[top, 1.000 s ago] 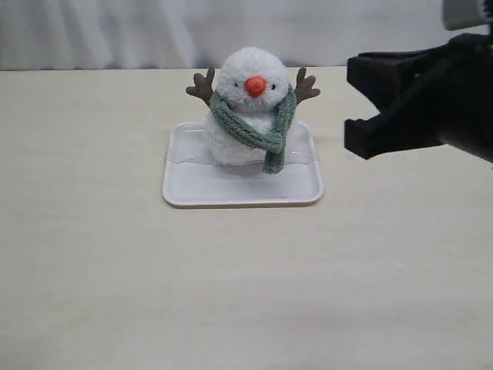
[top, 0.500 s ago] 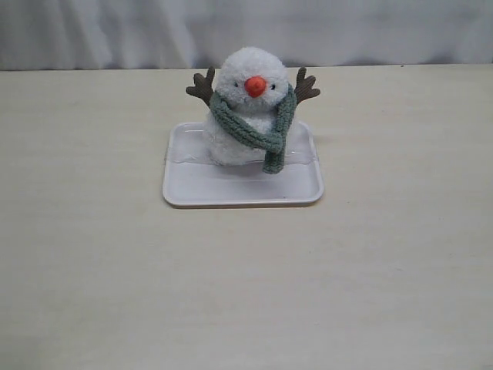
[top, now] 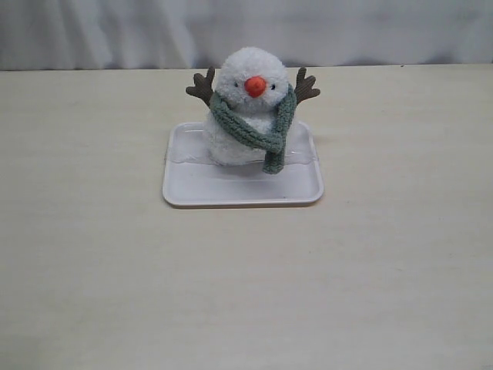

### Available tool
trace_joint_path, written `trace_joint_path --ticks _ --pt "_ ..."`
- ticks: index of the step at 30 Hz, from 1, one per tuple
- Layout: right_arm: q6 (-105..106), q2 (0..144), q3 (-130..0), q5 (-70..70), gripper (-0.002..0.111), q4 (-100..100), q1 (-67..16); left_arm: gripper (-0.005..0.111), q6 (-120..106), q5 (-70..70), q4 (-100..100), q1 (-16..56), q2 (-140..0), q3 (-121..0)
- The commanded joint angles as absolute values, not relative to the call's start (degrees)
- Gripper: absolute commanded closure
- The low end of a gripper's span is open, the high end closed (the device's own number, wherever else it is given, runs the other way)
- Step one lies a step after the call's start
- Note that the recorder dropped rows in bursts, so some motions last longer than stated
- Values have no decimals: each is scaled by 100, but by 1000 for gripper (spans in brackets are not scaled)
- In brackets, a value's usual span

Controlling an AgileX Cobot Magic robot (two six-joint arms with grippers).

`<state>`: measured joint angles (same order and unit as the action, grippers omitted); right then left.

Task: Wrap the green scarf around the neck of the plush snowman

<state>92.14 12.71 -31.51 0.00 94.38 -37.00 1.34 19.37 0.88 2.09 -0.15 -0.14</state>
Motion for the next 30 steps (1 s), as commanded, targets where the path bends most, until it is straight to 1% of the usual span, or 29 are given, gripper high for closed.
trace_joint_path --ticks 1,8,9,10,15,17,21,26,30 --pt "9206 1151 -3127 0 104 9421 -3682 107 160 1852 79 199 0 0" --pt "9206 1153 -3116 75 104 9386 -3671 107 160 1852 79 199 0 0" --pt "9206 1153 -3116 75 104 9122 -3671 107 160 1852 79 199 0 0" --pt "9206 1140 -3088 75 104 8544 -3630 107 160 1852 79 199 0 0" --pt "9206 938 -2616 78 104 8506 -3265 107 160 1852 79 199 0 0" --pt "9206 824 -2413 56 104 8163 -3113 107 160 1852 79 199 0 0" --pt "9206 550 -2031 56 104 6867 -2710 107 160 1852 79 199 0 0" --pt "9206 197 -1728 56 104 4934 -2464 107 160 1852 79 199 0 0" --pt "9206 0 -1555 56 104 2208 -2382 107 160 1852 79 199 0 0"
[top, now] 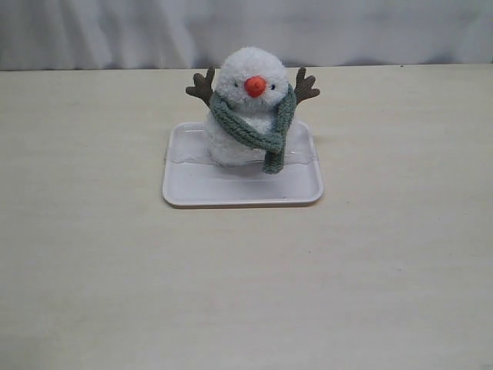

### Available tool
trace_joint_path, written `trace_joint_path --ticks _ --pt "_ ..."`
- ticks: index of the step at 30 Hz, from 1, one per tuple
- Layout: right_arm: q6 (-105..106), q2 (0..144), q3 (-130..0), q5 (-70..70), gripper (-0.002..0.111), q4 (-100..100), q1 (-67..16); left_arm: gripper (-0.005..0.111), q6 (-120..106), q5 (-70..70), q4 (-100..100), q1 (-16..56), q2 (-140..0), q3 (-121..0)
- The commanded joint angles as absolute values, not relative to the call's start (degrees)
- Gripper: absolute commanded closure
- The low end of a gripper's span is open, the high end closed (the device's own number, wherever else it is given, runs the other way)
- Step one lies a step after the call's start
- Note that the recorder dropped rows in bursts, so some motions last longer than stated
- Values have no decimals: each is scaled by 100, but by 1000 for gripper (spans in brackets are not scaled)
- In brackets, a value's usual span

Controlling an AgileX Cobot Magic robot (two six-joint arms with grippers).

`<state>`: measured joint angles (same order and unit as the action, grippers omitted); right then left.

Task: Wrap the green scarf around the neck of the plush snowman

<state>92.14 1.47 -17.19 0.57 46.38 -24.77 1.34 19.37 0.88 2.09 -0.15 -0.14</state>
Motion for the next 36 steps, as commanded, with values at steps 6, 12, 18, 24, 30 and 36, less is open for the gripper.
trace_joint_path --ticks 6,12,18,24,30,36 --pt "9206 0 -1520 141 104 1400 -2382 107 160 1852 79 199 0 0" --pt "9182 0 -1505 156 104 2116 -2382 107 160 1852 79 199 0 0" --pt "9167 0 -1501 184 104 1220 -1988 107 160 1852 79 199 0 0" --pt "9167 0 -1307 457 104 939 -1357 107 160 1863 79 199 0 0" --pt "9167 0 -908 658 104 -564 -768 107 160 1853 79 199 0 0" --pt "9167 0 -525 683 104 -565 -362 107 160 1853 79 199 0 0"
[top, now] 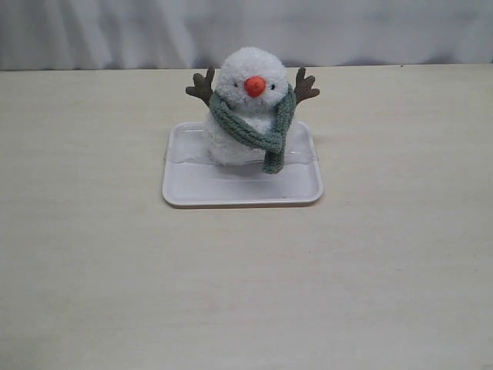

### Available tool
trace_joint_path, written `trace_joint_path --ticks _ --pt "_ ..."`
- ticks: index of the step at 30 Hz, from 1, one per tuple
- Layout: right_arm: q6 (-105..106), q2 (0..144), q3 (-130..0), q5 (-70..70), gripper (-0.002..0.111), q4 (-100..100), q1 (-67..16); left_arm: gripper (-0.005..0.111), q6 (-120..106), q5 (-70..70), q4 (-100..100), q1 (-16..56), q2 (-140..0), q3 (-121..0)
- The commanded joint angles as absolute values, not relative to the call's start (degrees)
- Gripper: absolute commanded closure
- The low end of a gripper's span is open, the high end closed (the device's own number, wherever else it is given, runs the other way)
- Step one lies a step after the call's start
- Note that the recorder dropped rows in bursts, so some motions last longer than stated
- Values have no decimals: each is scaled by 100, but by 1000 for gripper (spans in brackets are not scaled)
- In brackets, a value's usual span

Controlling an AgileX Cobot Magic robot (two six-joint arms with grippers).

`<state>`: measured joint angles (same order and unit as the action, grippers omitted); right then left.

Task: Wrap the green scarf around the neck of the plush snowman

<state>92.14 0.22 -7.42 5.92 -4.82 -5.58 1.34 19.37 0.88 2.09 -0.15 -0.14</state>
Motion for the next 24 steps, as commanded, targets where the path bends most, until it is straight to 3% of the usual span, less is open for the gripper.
trace_joint_path --ticks 1,7,11,19,24 --pt "9167 0 -461 683 104 -565 -339 107 160 1853 79 199 0 0" --pt "9167 0 0 683 104 -565 -339 107 160 1853 79 199 0 0" --pt "8661 0 0 -84 104 -540 -324 107 160 1853 79 199 0 0" --pt "3344 0 0 -574 104 -731 -132 107 160 1853 79 199 0 0" --pt "630 0 0 -1799 104 -862 -132 107 160 1853 79 199 0 0"
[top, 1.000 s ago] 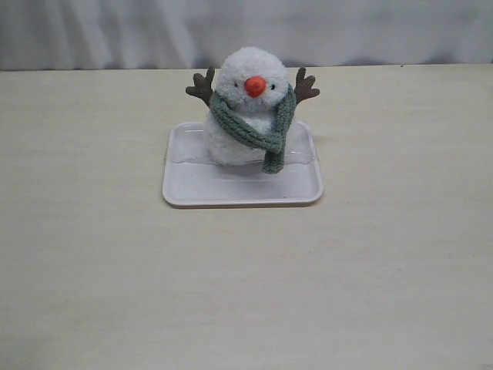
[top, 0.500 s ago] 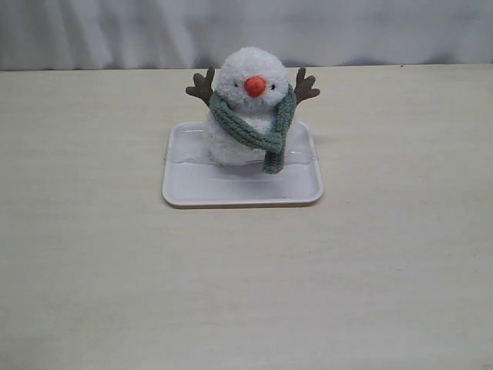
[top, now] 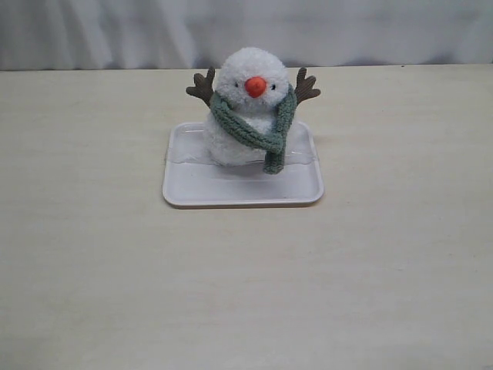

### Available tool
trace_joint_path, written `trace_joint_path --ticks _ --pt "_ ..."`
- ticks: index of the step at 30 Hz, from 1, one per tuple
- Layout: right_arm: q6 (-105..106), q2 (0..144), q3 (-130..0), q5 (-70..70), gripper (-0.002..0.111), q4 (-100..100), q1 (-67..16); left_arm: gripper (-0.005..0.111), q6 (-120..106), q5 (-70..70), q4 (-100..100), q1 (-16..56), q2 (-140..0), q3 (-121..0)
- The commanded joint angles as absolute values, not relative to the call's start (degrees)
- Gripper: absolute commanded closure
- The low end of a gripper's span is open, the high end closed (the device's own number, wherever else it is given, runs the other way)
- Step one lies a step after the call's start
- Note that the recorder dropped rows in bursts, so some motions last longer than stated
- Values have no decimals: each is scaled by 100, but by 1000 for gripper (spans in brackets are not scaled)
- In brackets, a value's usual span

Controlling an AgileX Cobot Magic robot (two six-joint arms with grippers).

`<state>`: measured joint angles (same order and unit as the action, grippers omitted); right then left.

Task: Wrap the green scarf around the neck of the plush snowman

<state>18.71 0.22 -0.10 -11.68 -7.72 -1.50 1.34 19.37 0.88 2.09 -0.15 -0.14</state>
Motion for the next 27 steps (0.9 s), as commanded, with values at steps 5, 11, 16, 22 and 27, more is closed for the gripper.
trace_joint_path --ticks 5,11,16,22,27 --pt "-269 0 0 -1952 104 -838 -132 107 160 1853 79 199 0 0" --pt "-269 0 0 -1958 104 -840 -120 107 160 1853 79 199 0 0" --pt "-269 0 0 -1968 104 -840 168 107 160 1853 79 199 0 0" --pt "-269 0 0 -1968 104 -840 198 107 160 1853 79 199 0 0" --pt "-490 0 0 -1993 104 -840 198 107 160 1853 79 199 0 0"
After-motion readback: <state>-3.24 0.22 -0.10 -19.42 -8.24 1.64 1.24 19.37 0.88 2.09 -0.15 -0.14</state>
